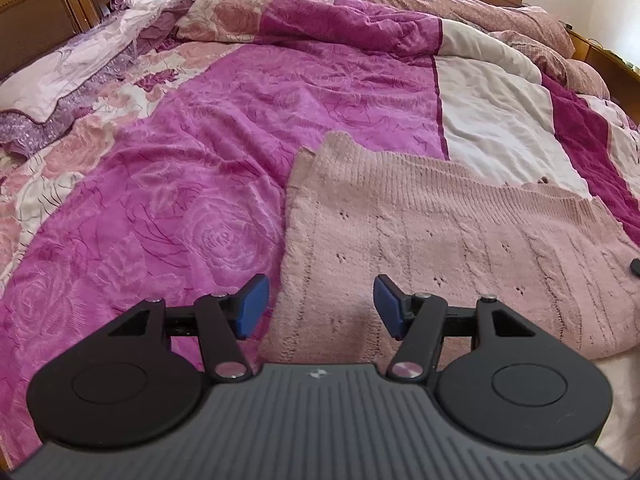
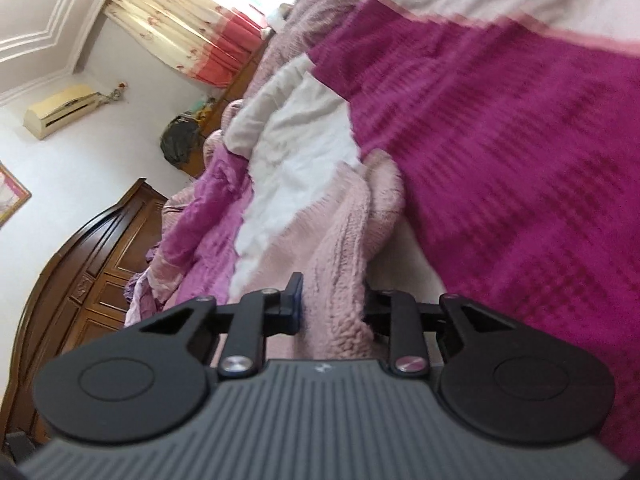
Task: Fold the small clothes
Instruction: 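Move the right gripper to the cardigan's folded end and close on it, then lift the end with the right gripper and fold it over the cardigan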
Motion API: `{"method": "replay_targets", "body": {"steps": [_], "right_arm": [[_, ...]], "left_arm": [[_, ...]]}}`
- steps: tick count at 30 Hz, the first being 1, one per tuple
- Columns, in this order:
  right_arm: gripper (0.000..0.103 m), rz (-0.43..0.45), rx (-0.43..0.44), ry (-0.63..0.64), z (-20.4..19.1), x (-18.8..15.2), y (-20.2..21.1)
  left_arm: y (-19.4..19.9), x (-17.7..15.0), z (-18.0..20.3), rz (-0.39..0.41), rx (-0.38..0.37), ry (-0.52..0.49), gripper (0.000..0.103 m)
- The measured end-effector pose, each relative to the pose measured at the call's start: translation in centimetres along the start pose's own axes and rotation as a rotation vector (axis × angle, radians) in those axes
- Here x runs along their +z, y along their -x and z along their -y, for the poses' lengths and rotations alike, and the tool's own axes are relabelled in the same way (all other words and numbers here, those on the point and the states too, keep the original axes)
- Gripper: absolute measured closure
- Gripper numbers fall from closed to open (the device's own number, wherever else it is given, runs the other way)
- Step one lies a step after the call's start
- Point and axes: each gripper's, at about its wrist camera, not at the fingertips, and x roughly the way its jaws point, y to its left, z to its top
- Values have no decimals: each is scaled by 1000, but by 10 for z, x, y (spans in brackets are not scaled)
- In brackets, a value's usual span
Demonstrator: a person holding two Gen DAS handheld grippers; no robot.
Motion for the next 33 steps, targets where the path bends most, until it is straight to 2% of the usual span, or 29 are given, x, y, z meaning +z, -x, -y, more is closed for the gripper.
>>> {"method": "replay_targets", "body": {"steps": [11, 22, 29, 33], "right_arm": [[77, 4, 46, 188, -85, 5, -3], [77, -41, 184, 289, -181, -15, -26], [77, -164, 192, 399, -215, -64, -71], [77, -283, 168, 357, -204, -97, -105]], "left_arm": [[8, 13, -15, 2, 15, -11, 37], [13, 19, -32, 13, 26, 0, 37], [18, 14, -46, 22, 42, 20, 37], [19, 10, -58, 23, 52, 35, 37]]}}
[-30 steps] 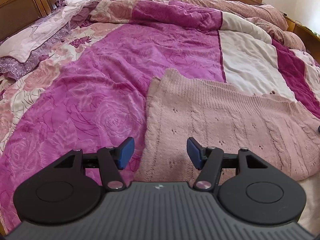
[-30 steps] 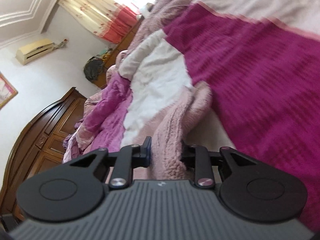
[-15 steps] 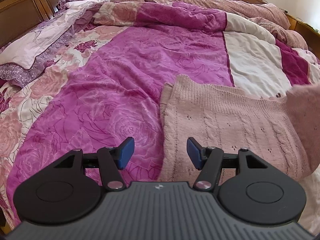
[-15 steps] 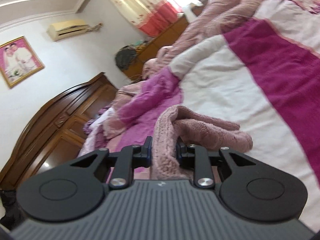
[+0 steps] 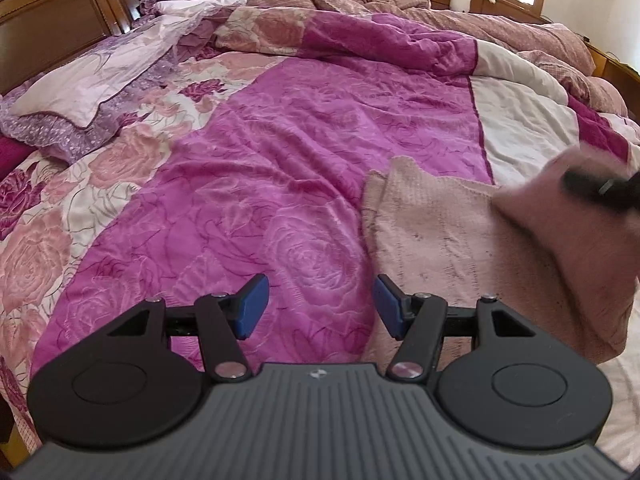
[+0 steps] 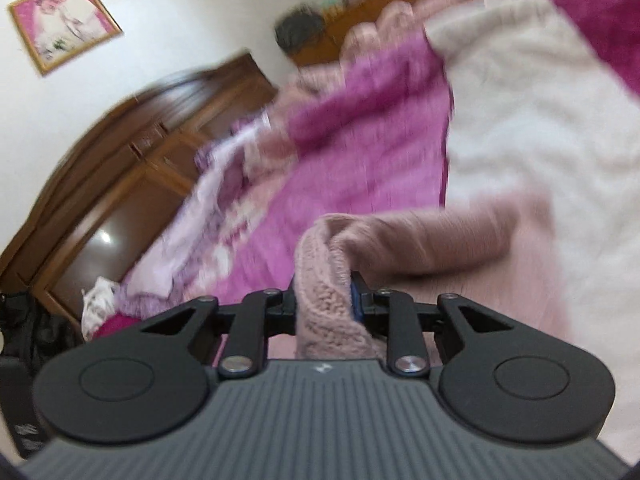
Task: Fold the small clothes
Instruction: 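Lift the end with the right gripper and fold it over the cardigan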
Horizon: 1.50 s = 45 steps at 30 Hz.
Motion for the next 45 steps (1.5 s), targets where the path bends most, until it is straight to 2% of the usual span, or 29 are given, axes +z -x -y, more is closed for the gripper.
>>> {"method": "replay_targets", "body": {"steps": [3, 6, 12, 16, 20, 23, 25, 28, 32, 35, 38, 45], "right_arm": [[78, -75, 5, -57, 11, -21, -22], [79, -55, 3, -42, 6, -32, -25], [80, 5, 17, -20, -20, -21, -16], [80, -18, 51, 11, -40, -23, -26], [79, -74, -29, 116, -57, -47, -51], [74, -75, -59, 180, -63, -60, -58], [61, -78, -60, 235, -71, -62, -54], [51, -88, -26, 279, -81, -60, -41], [49, -92, 42, 319, -91, -61, -15], [50, -73, 55, 345, -92, -60, 6], [49, -31, 16, 329, -81, -55, 27], [49, 75, -155, 265, -39, -33, 49]], "left_arm": [[1, -3, -10, 7, 1, 13, 37], [3, -6, -21, 22, 8, 19, 37], [8, -9, -45, 42, 12, 63, 37], [11, -9, -55, 58, 14, 81, 37], [9, -9, -60, 54, 19, 91, 37], [8, -9, -61, 51, 19, 85, 37], [9, -8, -60, 55, 15, 79, 37], [10, -5, -57, 61, -2, 76, 37], [14, 4, -50, 77, -32, 73, 37], [19, 14, -39, 103, -66, 47, 37], [20, 24, -23, 116, -116, 10, 37], [4, 38, 30, 93, -223, -97, 37]]}}
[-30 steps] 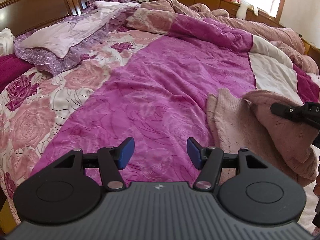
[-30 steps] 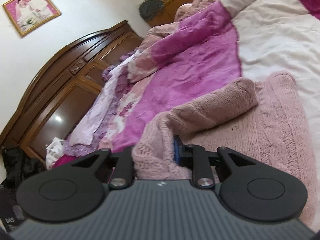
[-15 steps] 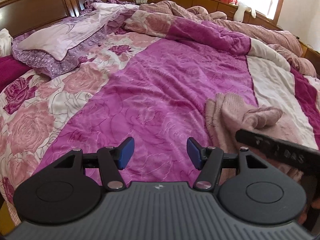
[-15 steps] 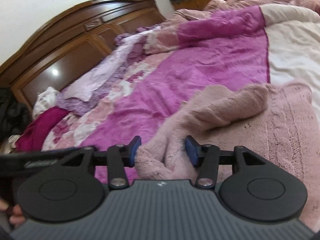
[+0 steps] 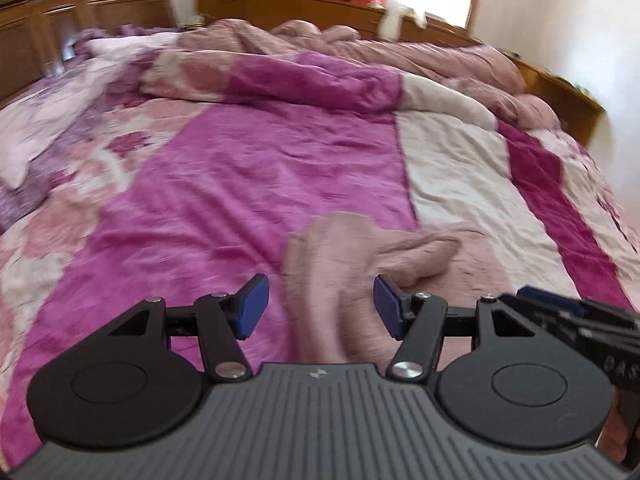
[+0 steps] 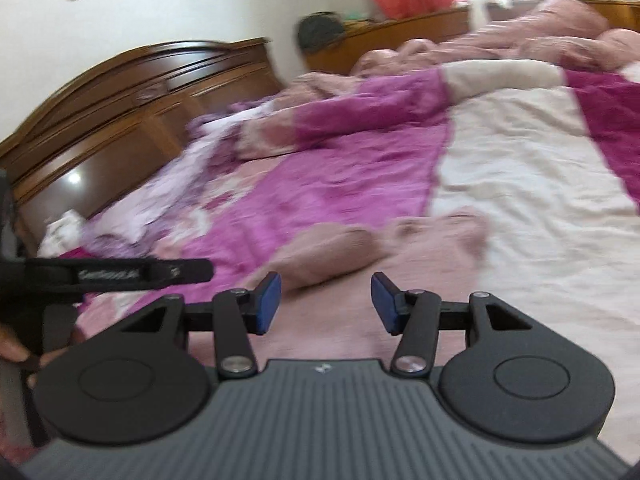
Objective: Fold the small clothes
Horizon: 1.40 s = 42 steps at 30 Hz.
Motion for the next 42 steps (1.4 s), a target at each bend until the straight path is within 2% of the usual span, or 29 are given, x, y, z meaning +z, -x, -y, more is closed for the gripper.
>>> {"method": "replay_targets", "body": {"steps": [4, 10, 15, 18, 19, 20, 22, 23, 27, 30, 32, 34, 36, 42], "right_arm": [[49, 12, -77, -46, 27, -1, 0], [49, 1, -128, -122, 52, -8, -6], [49, -13, -152, -158, 64, -13, -9], [49, -15, -148, -165, 67, -16, -11], [49, -16, -145, -167, 67, -16, -12], [49, -18, -142, -169, 68, -17, -13], [49, -20, -134, -169, 68, -18, -16], [49, -20, -127, -171, 68, -18, -18], [49, -47, -40, -190, 61, -19, -24], [49, -36, -19, -98, 38, -20, -26], [49, -38, 1, -58, 26, -22, -29], [49, -44, -31, 8, 13, -24, -33], [49, -49, -54, 60, 5, -27, -37], [49, -47, -57, 66, 9, -29, -38]], "left_arm": [[-24, 7, 26, -25, -52, -67, 37], [-67, 10, 55, -77, -97, -164, 37], [-105, 6, 65, -109, -59, -199, 37], [-115, 1, 62, -87, -42, -192, 40], [-114, -1, 59, -73, -52, -184, 53], [-114, -2, 56, -67, -57, -173, 72], [-111, -2, 50, -57, -55, -148, 87], [-107, -1, 46, -43, -55, -135, 90], [-85, 11, 26, 48, -27, -79, 91], [-82, 18, 9, 66, 6, -52, 91], [-92, 18, -3, 43, 48, -34, 91], [-108, 13, -14, -22, 25, -18, 90], [-117, 6, -17, -44, 33, -31, 88], [-112, 2, -16, -31, 70, -41, 67]]}}
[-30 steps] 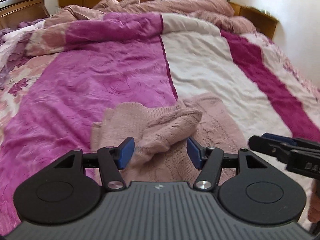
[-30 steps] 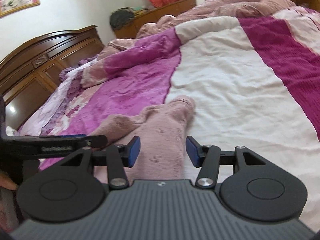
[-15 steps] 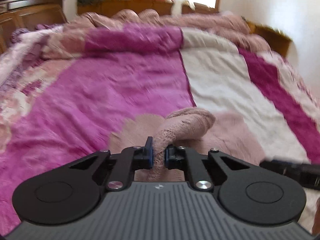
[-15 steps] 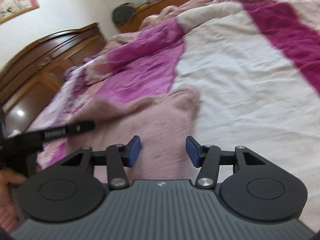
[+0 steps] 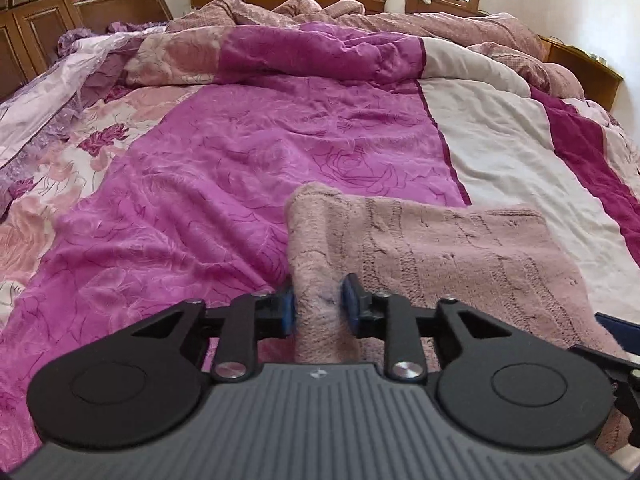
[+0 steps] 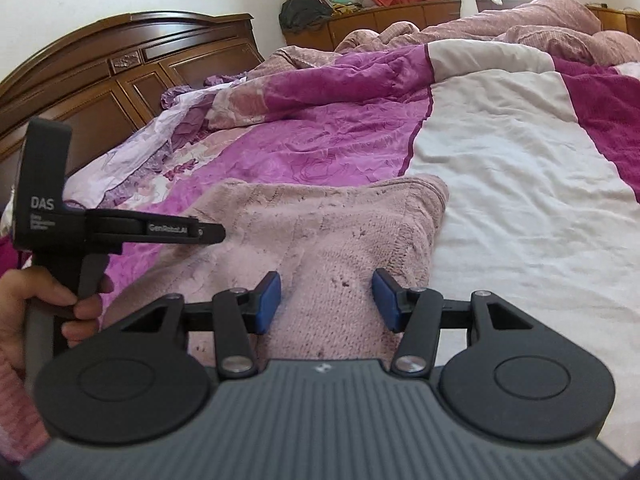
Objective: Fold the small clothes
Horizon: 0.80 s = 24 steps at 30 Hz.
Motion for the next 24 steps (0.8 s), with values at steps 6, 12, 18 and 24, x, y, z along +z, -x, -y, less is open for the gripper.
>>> {"method": "replay_targets", "body": {"steps": [6, 12, 18, 24], "right_arm": [[49, 16, 11, -71, 5, 1, 6], [48, 17, 27, -134, 18, -4, 32], [49, 12, -12, -179, 30, -18, 53], [50, -60, 55, -146, 4, -30, 37]], "left_arm": [[32, -2, -4, -44, -48, 77, 41], [74, -25, -2, -80, -112, 79, 37], [90, -48, -6, -130, -188, 110, 37], [84, -63, -12, -149, -74, 19, 31]]}}
